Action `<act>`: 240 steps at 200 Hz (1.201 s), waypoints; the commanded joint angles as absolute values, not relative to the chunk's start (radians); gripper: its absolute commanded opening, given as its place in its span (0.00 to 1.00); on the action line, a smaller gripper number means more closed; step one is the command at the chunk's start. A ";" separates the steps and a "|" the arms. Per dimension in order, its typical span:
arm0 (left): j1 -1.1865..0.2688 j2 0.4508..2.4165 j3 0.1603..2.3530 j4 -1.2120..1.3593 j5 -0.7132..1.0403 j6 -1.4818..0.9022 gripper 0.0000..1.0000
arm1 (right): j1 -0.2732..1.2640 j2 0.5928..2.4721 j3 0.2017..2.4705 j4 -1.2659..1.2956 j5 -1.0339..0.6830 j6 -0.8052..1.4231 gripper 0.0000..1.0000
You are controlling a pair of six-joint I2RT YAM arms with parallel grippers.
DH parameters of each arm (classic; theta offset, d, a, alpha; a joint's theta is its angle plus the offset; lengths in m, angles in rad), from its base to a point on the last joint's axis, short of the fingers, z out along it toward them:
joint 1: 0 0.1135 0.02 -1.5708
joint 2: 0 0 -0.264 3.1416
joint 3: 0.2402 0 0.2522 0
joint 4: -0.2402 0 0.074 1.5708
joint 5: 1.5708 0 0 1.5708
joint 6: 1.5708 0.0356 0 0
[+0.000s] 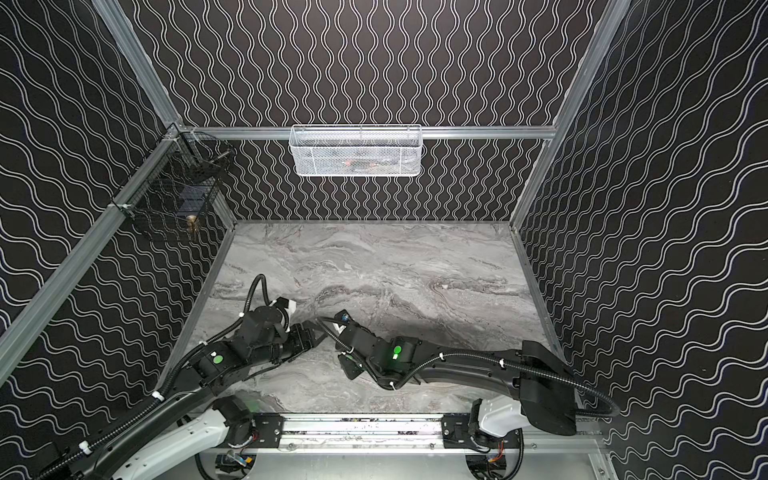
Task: Unlock with the key
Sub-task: 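Lift the silver key off the table with the right gripper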
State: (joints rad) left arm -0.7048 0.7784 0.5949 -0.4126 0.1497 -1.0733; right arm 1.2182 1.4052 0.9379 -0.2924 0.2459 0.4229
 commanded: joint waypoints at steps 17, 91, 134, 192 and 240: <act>-0.745 0.800 0.579 -0.253 0.190 -1.107 0.61 | 1.143 1.350 0.921 -0.269 0.139 0.463 0.00; -0.802 0.904 0.613 -0.143 0.169 -1.110 0.48 | 1.078 1.304 0.908 -0.242 0.061 0.483 0.00; -0.812 0.935 0.606 -0.102 0.170 -1.130 0.34 | 1.070 1.288 0.896 -0.220 0.039 0.494 0.00; -0.817 0.944 0.591 -0.081 0.167 -1.150 0.22 | 1.054 1.278 0.885 -0.197 0.012 0.507 0.00; -0.816 0.957 0.589 -0.067 0.165 -1.153 0.15 | 1.048 1.276 0.884 -0.195 -0.003 0.501 0.00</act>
